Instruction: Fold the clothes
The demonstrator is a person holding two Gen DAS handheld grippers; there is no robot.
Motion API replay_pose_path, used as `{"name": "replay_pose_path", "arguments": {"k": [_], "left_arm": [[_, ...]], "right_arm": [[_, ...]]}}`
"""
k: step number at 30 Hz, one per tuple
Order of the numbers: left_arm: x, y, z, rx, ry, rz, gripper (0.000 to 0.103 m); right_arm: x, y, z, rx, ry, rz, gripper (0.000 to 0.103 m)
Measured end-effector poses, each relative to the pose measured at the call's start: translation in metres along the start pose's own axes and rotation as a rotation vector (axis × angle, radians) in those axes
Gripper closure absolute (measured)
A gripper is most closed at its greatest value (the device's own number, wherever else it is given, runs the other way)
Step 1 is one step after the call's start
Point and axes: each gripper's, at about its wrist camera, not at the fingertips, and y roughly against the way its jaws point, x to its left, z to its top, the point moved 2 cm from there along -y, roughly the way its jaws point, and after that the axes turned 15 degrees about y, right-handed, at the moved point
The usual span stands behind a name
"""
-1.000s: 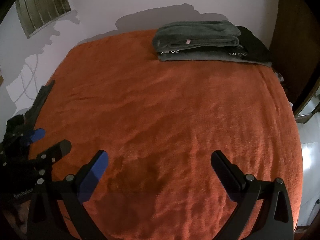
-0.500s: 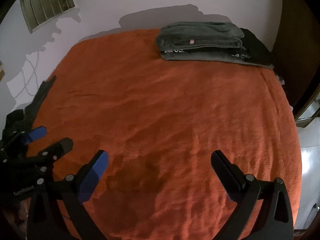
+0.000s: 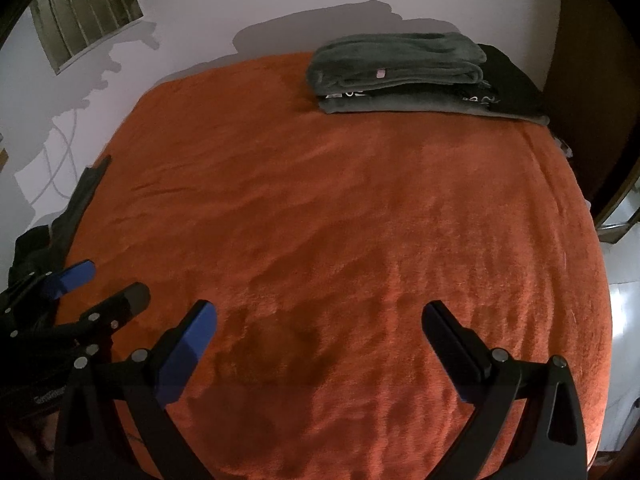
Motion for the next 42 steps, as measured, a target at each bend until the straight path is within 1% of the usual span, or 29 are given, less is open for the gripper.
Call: {"name": "replay_pose_path", "arguments": {"k": [11, 16, 29, 40, 42], "left_arm": [[-0.0043, -0.0010, 0.0005, -0.001, 0.016, -0.029, 0.021], [-0.0082, -0.0021, 0.0000, -0.003, -0.002, -0.023, 0.021], [-0.0060, -0.0038, -0.0003, 0.015, 0.026, -0.029, 0.021], [-0.0017, -0.0035, -0.0029, 0.014, 0.039, -0.030, 0.021], [-0.0012, -0.0056, 0.0017, 0.017, 0.036, -0.032, 0.021]], "right_arm": [[-0.0049, -0.0005, -0.0021, 0.008, -0.019, -0.006, 0.001], [-0.0067, 0.0000, -0.0019, 0.006, -0.023, -0.005, 0.000], [-0.0049, -0.0040, -0.0036, 0.017, -0.017, -0.001, 0.001], [-0.0036, -0.0057, -0.0039, 0.014, -0.018, 0.002, 0.001], [-0.0027, -0.0062, -0.0038, 0.016, -0.018, 0.005, 0.001]]}}
